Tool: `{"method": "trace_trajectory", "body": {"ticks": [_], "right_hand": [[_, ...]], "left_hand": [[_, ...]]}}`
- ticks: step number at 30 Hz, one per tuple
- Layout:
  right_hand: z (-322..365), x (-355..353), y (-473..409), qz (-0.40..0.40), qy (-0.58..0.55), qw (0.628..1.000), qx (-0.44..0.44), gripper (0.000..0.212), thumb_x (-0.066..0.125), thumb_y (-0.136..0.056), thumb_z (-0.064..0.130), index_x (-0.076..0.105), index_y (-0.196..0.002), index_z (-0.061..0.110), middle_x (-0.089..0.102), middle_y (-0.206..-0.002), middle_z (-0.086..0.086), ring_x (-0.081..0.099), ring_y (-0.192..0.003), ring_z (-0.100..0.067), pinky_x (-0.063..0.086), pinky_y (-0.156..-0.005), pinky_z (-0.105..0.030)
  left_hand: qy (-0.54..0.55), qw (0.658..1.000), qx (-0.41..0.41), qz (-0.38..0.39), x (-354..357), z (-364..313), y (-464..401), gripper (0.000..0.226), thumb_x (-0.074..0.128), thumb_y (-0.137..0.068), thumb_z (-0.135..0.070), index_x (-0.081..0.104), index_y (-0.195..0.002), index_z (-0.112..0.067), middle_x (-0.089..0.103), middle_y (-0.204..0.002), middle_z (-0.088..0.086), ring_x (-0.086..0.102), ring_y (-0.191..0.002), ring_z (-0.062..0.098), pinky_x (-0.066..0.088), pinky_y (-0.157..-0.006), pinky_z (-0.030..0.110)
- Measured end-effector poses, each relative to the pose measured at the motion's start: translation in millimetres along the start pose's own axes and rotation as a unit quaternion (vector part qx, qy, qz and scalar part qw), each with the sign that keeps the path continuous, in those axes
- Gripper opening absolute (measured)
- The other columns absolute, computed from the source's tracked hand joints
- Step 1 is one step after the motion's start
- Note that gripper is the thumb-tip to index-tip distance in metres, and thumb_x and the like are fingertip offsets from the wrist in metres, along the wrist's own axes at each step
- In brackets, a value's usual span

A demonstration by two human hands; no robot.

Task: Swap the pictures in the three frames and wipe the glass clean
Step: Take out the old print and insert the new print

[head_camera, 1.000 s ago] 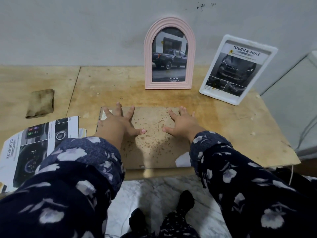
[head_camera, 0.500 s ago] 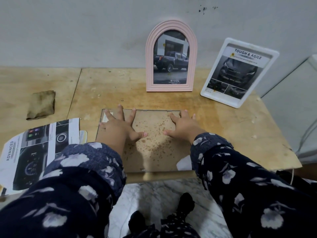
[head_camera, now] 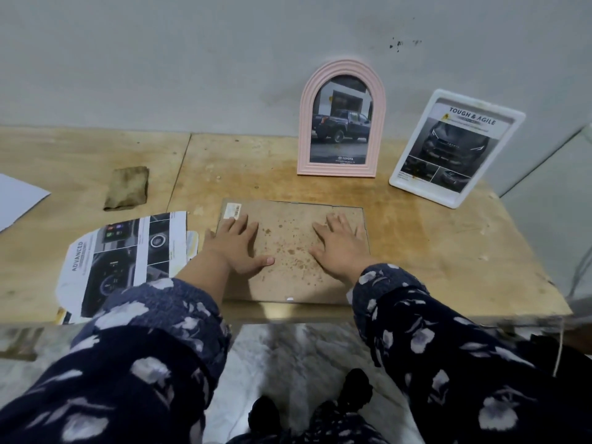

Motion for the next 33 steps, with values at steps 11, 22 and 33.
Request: {"method": "trace_trajectory", "body": {"ticks": [11, 22, 33], "right_hand": [[51, 2, -15, -0.038, -0.062, 0.997, -0.009, 0.051, 0.043, -0.094, 0.020, 0.034, -0.144, 0.022, 0.024, -0.154, -0.003, 0.014, -0.145, -0.023, 0.005, -0.119, -0.050], [87, -17, -69, -0.025, 0.023, 0.999, -0.030, 0.062, 0.041, -0.096, 0.036, 0.018, -0.151, 0.018, 0.025, -0.151, -0.012, 0.026, -0.136, -0.034, 0.027, -0.110, -0.045], [79, -1, -84, 0.045, 0.007, 0.997, -0.064, 0.070, 0.038, -0.095, 0.052, 0.007, -0.153, 0.026, 0.006, -0.154, -0.012, 0.004, -0.143, -0.036, 0.018, -0.115, -0.051]], "left_hand": [[0.027, 0.997, 0.000, -0.070, -5, 2, 3, 0.068, 0.045, -0.094, -0.056, 0.022, -0.150, -0.026, 0.017, -0.157, -0.001, 0.015, -0.143, 0.026, 0.031, -0.109, 0.049], [0.042, 0.998, -0.030, -0.045, -26, 32, -31, 0.091, 0.054, -0.090, -0.056, 0.004, -0.155, -0.017, -0.007, -0.162, 0.002, 0.002, -0.149, 0.022, 0.010, -0.119, 0.047], [-0.060, 0.998, -0.019, 0.002, -37, 32, -39, 0.098, 0.056, -0.080, -0.070, 0.007, -0.154, -0.028, 0.004, -0.161, 0.005, 0.013, -0.146, 0.026, 0.021, -0.116, 0.046]]}}
Point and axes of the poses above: each hand's wrist, its own y-axis away from the middle knuckle, its own x-axis out of the palm, z = x × y, the point moved 1 cm from there along -y, towards the middle knuckle
